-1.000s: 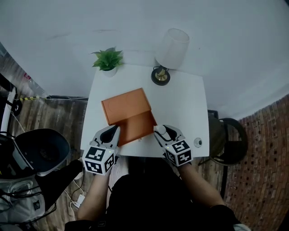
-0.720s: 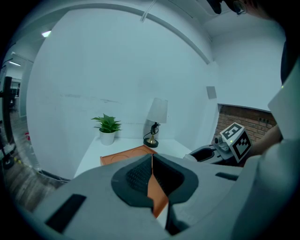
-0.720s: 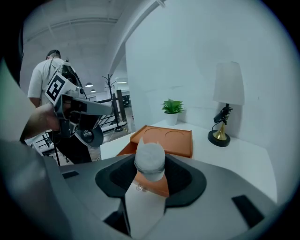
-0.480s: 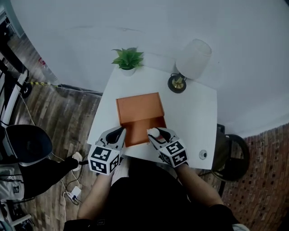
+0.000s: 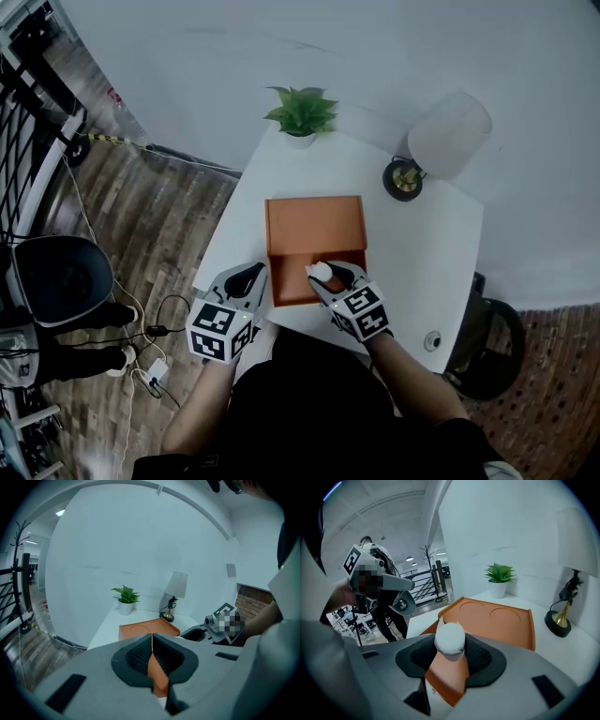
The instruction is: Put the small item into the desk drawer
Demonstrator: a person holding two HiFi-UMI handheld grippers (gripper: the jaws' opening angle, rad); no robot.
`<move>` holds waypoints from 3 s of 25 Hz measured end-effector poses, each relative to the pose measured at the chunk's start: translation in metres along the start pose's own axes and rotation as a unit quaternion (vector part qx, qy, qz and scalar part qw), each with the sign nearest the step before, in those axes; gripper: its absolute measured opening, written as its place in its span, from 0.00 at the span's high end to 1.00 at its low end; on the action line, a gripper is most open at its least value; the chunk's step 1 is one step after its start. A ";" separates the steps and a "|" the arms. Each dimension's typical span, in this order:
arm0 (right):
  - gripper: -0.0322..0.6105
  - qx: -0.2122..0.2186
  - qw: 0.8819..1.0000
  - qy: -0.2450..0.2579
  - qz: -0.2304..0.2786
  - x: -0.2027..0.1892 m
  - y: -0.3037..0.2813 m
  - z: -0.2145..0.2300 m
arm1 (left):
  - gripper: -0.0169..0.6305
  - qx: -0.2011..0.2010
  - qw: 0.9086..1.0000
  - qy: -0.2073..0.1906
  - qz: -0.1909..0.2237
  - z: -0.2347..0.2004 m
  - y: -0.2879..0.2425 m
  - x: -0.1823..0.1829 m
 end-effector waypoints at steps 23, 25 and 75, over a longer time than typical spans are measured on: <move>0.63 0.064 0.993 0.050 -0.084 -0.030 -0.067 -0.015 | 0.95 0.040 0.999 0.031 -0.019 -0.030 0.021 -0.025; 0.62 0.058 0.994 0.048 -0.079 -0.026 -0.067 -0.015 | 0.95 0.041 0.999 0.031 -0.017 -0.031 0.025 -0.024; 0.94 -0.269 0.919 -0.017 0.287 0.027 0.360 -0.012 | 0.95 -0.184 0.975 -0.109 0.068 0.169 0.007 0.075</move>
Point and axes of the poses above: the fingertips, and each gripper's own axes: y backward along the fingers, z to its right, x out of its top, the point moved 5 cm from there along y, backward along the fingers, and after that the axes turned 9 degrees about z, right-handed, at the moved point
